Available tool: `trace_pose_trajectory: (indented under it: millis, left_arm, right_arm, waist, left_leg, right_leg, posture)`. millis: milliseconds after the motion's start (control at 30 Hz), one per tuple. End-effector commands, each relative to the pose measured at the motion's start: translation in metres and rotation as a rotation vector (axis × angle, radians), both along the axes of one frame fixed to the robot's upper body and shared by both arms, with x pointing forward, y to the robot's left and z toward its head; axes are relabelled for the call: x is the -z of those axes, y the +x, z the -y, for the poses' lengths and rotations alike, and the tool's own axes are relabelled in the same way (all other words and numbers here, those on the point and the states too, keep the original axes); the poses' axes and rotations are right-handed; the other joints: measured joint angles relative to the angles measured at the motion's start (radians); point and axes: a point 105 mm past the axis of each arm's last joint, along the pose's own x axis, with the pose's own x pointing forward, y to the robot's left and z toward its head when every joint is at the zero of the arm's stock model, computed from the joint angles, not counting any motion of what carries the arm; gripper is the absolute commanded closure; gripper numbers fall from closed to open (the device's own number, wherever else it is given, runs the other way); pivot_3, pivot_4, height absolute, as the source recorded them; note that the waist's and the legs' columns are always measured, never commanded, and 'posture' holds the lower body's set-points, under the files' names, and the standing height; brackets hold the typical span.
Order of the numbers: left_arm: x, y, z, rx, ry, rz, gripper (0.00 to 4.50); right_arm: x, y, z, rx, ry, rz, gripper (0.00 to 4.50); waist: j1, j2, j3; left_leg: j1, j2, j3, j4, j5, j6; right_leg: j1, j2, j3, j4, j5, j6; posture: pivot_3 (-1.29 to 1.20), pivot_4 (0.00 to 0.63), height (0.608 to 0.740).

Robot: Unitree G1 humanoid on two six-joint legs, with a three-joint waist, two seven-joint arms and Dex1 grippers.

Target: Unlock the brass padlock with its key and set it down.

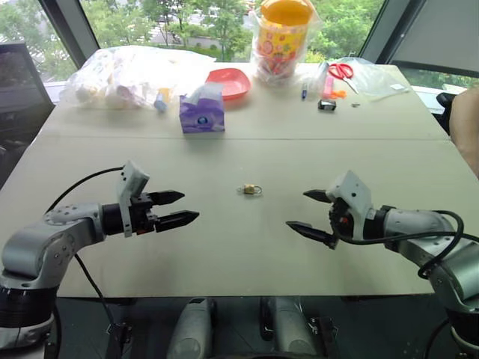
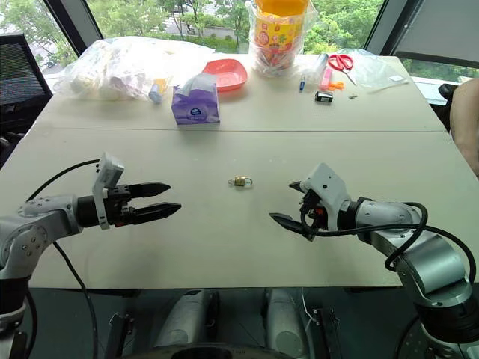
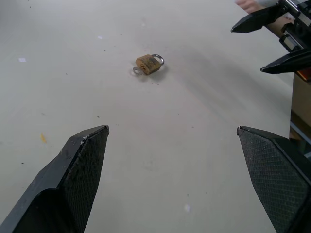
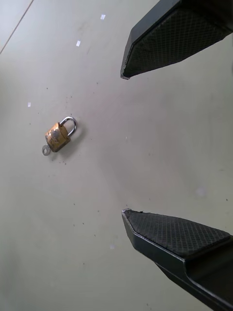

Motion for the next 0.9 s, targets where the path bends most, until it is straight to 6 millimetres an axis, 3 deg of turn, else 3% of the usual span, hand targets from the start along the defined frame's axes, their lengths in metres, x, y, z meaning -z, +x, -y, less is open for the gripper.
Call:
trace_pose_trajectory:
  millis: [33,467,600,700,767,900]
  left_arm:
    - [-0.013,0.003,0.000,-0.015,-0.030,0.052,0.06]
    - [-0.010,0.007,-0.003,-0.062,-0.027,0.056,0.06]
    - [-0.014,0.015,-0.007,-0.050,0.016,0.091,0.06]
    - [-0.023,0.023,-0.010,0.002,0.060,0.110,0.06]
    - [-0.028,0.018,-0.009,0.096,0.108,0.100,0.06]
    - [-0.029,0.015,-0.005,0.183,0.157,0.085,0.06]
  right_arm:
    - [-0.009,0.003,0.001,0.001,-0.002,0.053,0.00]
    - [-0.012,0.009,-0.001,-0.001,-0.005,0.070,0.00]
    - [-0.014,0.024,-0.007,-0.002,0.015,0.062,0.00]
    - [-0.017,0.043,-0.022,-0.052,-0.011,0.064,0.00]
    - [-0.020,0.062,-0.038,-0.095,-0.050,0.073,0.00]
    - [-0.014,0.081,-0.057,-0.194,-0.071,0.016,0.00]
  waist:
    - [0.000,0.000,0.000]
    - [0.000,0.000,0.000]
    - [-0.001,0.000,0.000]
    - [-0.004,0.000,0.000]
    - [-0.009,0.000,0.000]
    - [-0.018,0.000,0.000]
  left_leg:
    - [0.000,0.000,0.000,0.000,0.000,0.000]
    - [0.000,-0.001,0.001,0.000,0.000,0.000]
    - [0.000,-0.001,0.002,0.001,0.000,0.000]
    - [0.001,-0.001,0.003,0.002,0.000,0.000]
    - [0.001,-0.001,0.003,0.002,0.000,0.000]
    - [0.001,-0.001,0.003,0.000,0.000,0.000]
  right_leg:
    - [0.000,0.000,0.000,0.000,0.000,0.000]
    - [0.000,0.001,0.000,0.001,0.000,0.000]
    - [0.000,0.002,0.000,0.001,0.000,0.000]
    - [0.001,0.002,0.000,0.002,0.001,-0.001]
    - [0.000,0.002,0.000,0.003,0.001,-0.001]
    - [0.000,0.002,0.000,0.002,0.001,-0.001]
  posture:
    - [0.00,0.150,0.740]
    - [0.00,0.150,0.740]
    - [0.00,0.150,0.740]
    - [0.00,0.150,0.740]
    - [0.00,0.150,0.740]
    - [0.00,0.150,0.740]
